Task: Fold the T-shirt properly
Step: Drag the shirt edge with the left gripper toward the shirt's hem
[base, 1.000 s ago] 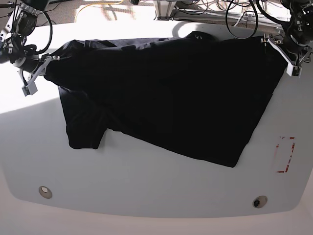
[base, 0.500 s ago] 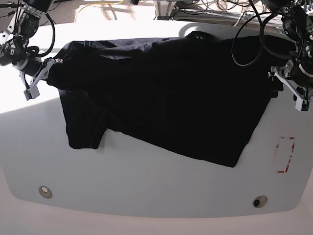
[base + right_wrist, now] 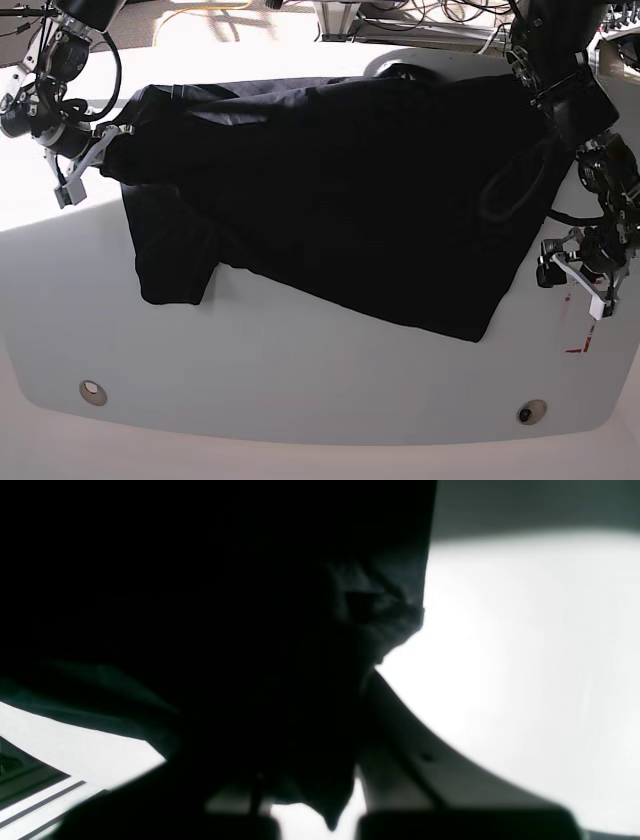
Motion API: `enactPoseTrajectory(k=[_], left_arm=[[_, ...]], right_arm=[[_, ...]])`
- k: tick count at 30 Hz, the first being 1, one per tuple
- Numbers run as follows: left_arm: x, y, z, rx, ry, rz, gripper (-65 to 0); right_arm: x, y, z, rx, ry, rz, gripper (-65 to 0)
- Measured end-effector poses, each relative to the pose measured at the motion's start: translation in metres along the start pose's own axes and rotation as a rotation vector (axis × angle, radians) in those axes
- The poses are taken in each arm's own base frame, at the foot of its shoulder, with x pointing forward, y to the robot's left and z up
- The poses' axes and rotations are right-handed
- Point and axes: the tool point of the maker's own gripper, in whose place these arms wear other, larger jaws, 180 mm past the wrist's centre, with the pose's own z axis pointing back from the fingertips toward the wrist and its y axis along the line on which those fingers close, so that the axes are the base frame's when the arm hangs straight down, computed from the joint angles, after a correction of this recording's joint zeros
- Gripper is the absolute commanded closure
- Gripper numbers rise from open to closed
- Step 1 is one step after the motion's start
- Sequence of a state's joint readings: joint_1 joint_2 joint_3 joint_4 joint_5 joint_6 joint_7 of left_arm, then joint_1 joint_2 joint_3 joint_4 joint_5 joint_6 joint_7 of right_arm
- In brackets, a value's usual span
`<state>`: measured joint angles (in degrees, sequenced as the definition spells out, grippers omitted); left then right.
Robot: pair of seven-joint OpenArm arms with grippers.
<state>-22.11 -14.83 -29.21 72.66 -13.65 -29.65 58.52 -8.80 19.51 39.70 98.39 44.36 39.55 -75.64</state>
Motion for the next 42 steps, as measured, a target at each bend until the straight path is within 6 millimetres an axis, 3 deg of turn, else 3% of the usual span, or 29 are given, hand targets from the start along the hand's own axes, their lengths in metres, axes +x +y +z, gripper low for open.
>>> enactPoseTrajectory(k=[6, 13, 16, 19, 25, 33, 37, 40, 42], left_arm=[[-0.004, -0.014, -0.043, -0.068, 0.017, 0.054, -47.6], [0.001, -0.027, -0.075, -0.141, 0.02, 0.146, -47.6], [0.001, -0.035, -0.084, -0.166, 0.001, 0.183, -47.6], [-0.01, -0.044, -0.092, -0.19, 0.027, 0.219, -47.6], [-0.004, -0.064, -0.099, -0.226, 0.023, 0.22, -47.6], [-0.005, -0.114, -0.11, -0.309, 0.032, 0.175, -47.4], [-0.005, -0.129, -0.112, -0.334, 0.033, 0.176, -46.8], [-0.005, -0.132, -0.112, -0.341, 0.031, 0.176, -40.8], [-0.006, -0.132, -0.112, -0.34, 0.033, 0.177, -30.4]], right_arm=[[0.009, -0.002, -0.001, -0.012, -0.02, 0.002, 0.0], [0.004, 0.0, -0.004, -0.009, -0.011, -0.006, 0.0], [0.004, 0.0, -0.004, -0.01, -0.011, -0.007, 0.0], [0.005, 0.001, -0.005, -0.008, -0.014, -0.008, 0.0], [0.005, 0.001, -0.005, -0.008, -0.014, -0.008, 0.0], [0.01, -0.001, -0.004, -0.013, -0.024, -0.005, 0.0], [0.013, -0.001, -0.004, -0.012, -0.032, -0.004, 0.0], [0.013, 0.0, -0.004, -0.011, -0.033, -0.004, 0.0], [0.013, 0.0, -0.004, -0.011, -0.033, -0.004, 0.0]])
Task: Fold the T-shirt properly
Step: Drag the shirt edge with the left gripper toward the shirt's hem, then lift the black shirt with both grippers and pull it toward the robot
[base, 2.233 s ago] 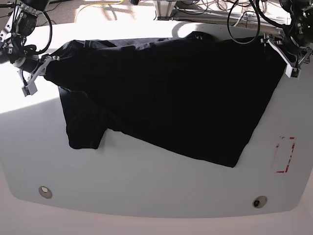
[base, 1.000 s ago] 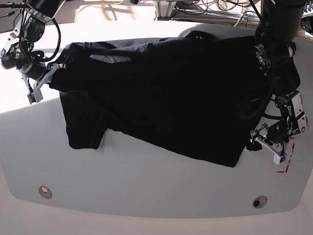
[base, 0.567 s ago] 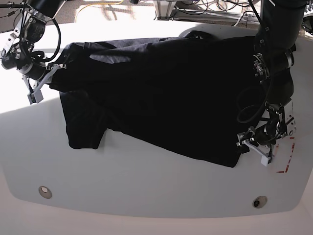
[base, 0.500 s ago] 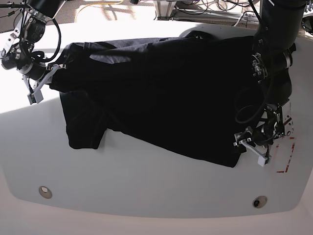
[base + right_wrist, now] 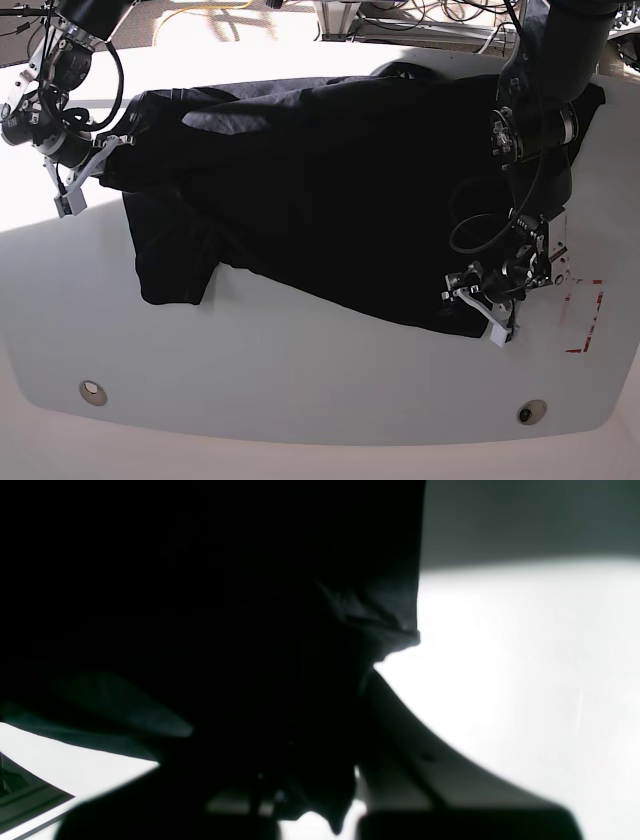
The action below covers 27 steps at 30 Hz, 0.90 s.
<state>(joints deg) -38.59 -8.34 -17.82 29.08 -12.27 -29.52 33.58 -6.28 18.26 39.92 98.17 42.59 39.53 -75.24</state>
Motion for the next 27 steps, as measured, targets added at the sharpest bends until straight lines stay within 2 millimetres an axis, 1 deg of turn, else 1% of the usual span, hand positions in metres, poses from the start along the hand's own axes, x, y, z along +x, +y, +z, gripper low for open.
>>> enactPoseTrajectory(k=[2, 3, 4, 5, 10, 13, 16, 17, 18, 19, 20, 21, 22, 23, 24, 26, 27], left_arm=[[-0.002, 0.001, 0.0, 0.004, 0.009, 0.003, -17.8], [-0.005, 0.003, 0.0, 0.008, 0.02, 0.0, -13.8], [-0.006, 0.005, 0.001, 0.012, 0.026, -0.001, -5.3], [-0.008, 0.006, 0.001, 0.016, 0.031, 0.003, -0.7], [-0.018, 0.015, 0.004, 0.025, 0.039, 0.012, -0.4], [-0.017, 0.018, 0.007, 0.023, 0.03, 0.014, 0.0], [-0.013, 0.018, 0.013, 0.029, 0.043, -0.011, 0.0], [-0.018, 0.02, 0.015, 0.038, 0.079, -0.024, 0.0], [-0.014, 0.017, 0.019, 0.035, 0.079, -0.056, 0.0], [-0.013, 0.02, 0.025, 0.06, 0.089, -0.094, 0.0], [-0.019, 0.019, 0.029, 0.055, 0.124, -0.119, 0.0], [-0.013, 0.016, 0.037, 0.052, 0.104, -0.153, 0.0], [-0.007, 0.021, 0.046, 0.07, 0.089, -0.171, 0.0], [-0.001, 0.015, 0.052, 0.057, 0.062, -0.192, 0.0], [0.006, 0.021, 0.064, 0.093, 0.048, -0.201, 0.0], [0.023, 0.023, 0.086, 0.129, 0.011, -0.252, 0.0], [0.028, 0.022, 0.092, 0.143, 0.001, -0.266, 0.0]], right_arm=[[0.0, 0.0, 0.0, 0.0, 0.0, 0.0, 0.0], [0.0, 0.0, 0.0, 0.0, 0.0, -0.001, 0.0], [0.0, 0.0, 0.0, 0.0, -0.001, 0.0, 0.0], [0.0, 0.0, 0.0, 0.0, -0.001, 0.0, 0.0], [0.005, -0.001, 0.0, -0.005, -0.008, 0.005, 0.0], [0.01, -0.002, 0.0, -0.01, -0.017, 0.008, 0.0], [0.012, -0.008, 0.0, -0.041, -0.005, 0.019, 0.0], [0.013, -0.011, 0.0, -0.054, 0.001, 0.024, 0.0], [0.015, -0.012, 0.0, -0.06, -0.004, 0.026, 0.0], [0.016, -0.012, 0.001, -0.062, -0.006, 0.027, 0.0], [0.018, -0.015, 0.002, -0.073, -0.004, 0.032, 0.0], [0.021, -0.017, 0.003, -0.079, -0.007, 0.037, 0.0], [0.022, -0.018, 0.003, -0.084, -0.006, 0.04, 0.0], [0.025, -0.021, 0.005, -0.097, -0.005, 0.048, 0.0], [0.026, -0.023, 0.006, -0.102, -0.001, 0.053, 0.0], [0.035, -0.029, 0.01, -0.119, -0.014, 0.067, 0.0], [0.04, -0.031, 0.012, -0.119, -0.028, 0.07, 0.0]])
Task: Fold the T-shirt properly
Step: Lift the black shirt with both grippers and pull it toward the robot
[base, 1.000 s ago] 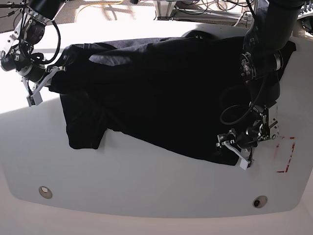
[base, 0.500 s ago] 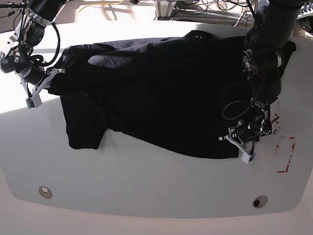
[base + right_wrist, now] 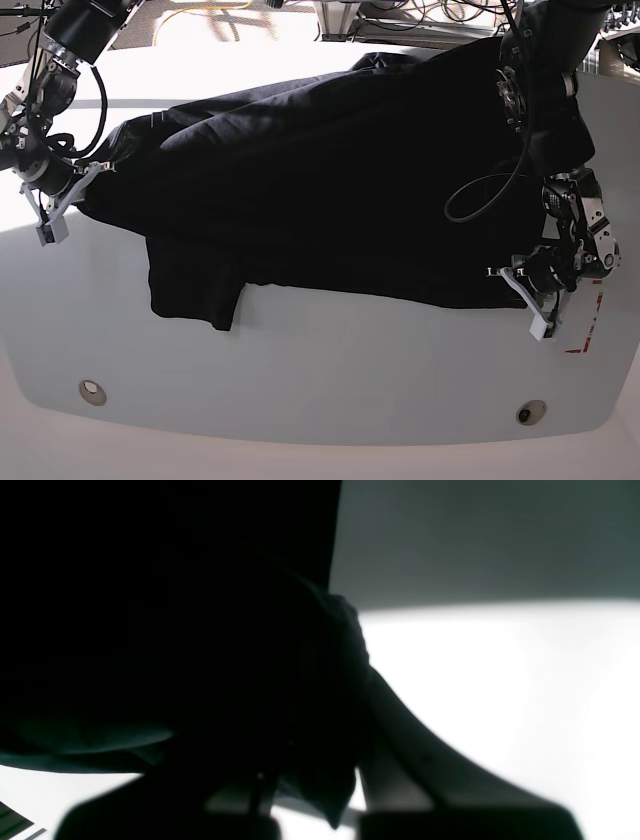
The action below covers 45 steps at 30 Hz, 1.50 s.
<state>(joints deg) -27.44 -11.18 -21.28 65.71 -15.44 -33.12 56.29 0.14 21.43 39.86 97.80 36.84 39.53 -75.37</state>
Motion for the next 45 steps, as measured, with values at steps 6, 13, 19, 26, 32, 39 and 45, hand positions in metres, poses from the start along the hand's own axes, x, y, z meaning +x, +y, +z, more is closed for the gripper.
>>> enactPoseTrajectory(k=[6, 13, 19, 26, 32, 39, 45], left_arm=[[0.055, 0.009, 0.05, 0.086, -0.15, -0.077, 0.0], [0.071, 0.007, 0.078, 0.136, -0.193, -0.123, 0.0], [0.111, 0.007, 0.111, 0.209, -0.285, -0.181, 0.0], [0.173, -0.007, 0.153, 0.236, -0.468, -0.223, 0.0], [0.225, -0.004, 0.194, 0.273, -0.607, -0.158, 0.0], [0.285, -0.015, 0.243, 0.257, -0.756, -0.15, 0.0], [0.33, -0.02, 0.294, 0.255, -0.868, -0.146, 0.0]], right_arm=[[0.017, -0.01, 0.001, -0.003, -0.03, -0.003, 0.0], [0.043, -0.014, 0.001, -0.008, -0.054, 0.044, 0.0], [0.094, -0.008, 0.006, 0.003, -0.156, 0.102, 0.0], [0.153, -0.012, 0.014, -0.021, -0.198, 0.206, 0.0], [0.221, -0.014, 0.026, 0.007, -0.28, 0.244, 0.0], [0.3, -0.018, 0.06, -0.031, -0.318, 0.337, 0.0], [0.377, -0.008, 0.12, -0.087, -0.424, 0.434, 0.0]])
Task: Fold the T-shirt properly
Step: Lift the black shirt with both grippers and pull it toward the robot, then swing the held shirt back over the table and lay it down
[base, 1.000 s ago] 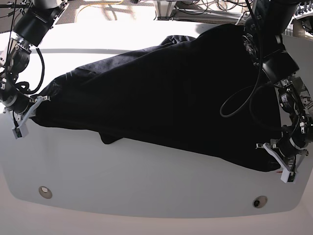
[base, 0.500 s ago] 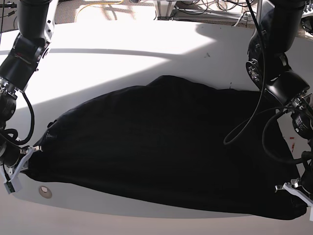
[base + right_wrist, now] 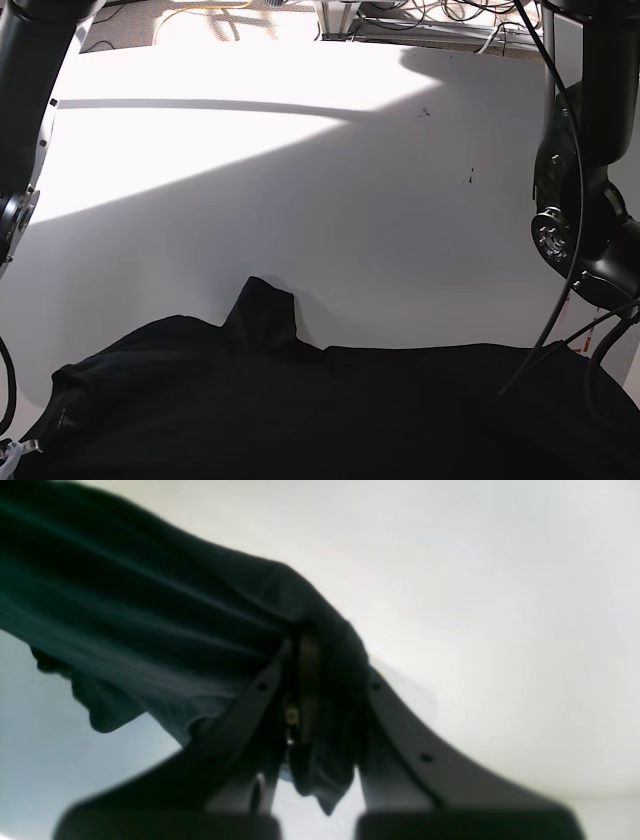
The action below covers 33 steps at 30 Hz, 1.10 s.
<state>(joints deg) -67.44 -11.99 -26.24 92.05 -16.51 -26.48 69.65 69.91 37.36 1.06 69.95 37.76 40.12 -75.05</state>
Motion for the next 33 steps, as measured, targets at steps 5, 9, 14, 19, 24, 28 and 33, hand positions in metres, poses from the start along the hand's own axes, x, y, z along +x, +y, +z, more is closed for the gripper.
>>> enactPoseTrajectory(k=[5, 9, 14, 19, 24, 28, 33], left_arm=[[0.047, 0.011, 0.001, -0.004, -0.076, 0.014, 0.0], [0.068, 0.014, -0.002, -0.018, -0.107, 0.039, 0.0], [0.06, 0.016, -0.007, -0.024, -0.083, 0.051, 0.0], [0.027, 0.01, -0.012, -0.028, -0.021, 0.039, 0.0], [-0.013, 0.008, 0.0, 0.002, 0.029, -0.006, 0.0], [-0.053, 0.004, 0.009, 0.015, 0.1, -0.034, 0.0], [-0.106, -0.001, 0.027, 0.015, 0.174, -0.032, 0.0]], right_arm=[[0.057, -0.02, 0.026, -0.052, -0.039, 0.074, 0.0], [0.086, -0.027, 0.04, -0.077, -0.057, 0.114, 0.0], [0.083, -0.022, 0.035, -0.068, -0.038, 0.127, 0.0], [0.064, -0.019, 0.026, -0.057, 0.031, 0.127, 0.0], [0.049, -0.019, 0.032, -0.073, -0.007, 0.126, 0.0], [0.007, -0.008, 0.024, -0.045, 0.022, 0.107, 0.0], [-0.07, 0.019, 0.006, 0.03, 0.124, 0.048, 0.0]])
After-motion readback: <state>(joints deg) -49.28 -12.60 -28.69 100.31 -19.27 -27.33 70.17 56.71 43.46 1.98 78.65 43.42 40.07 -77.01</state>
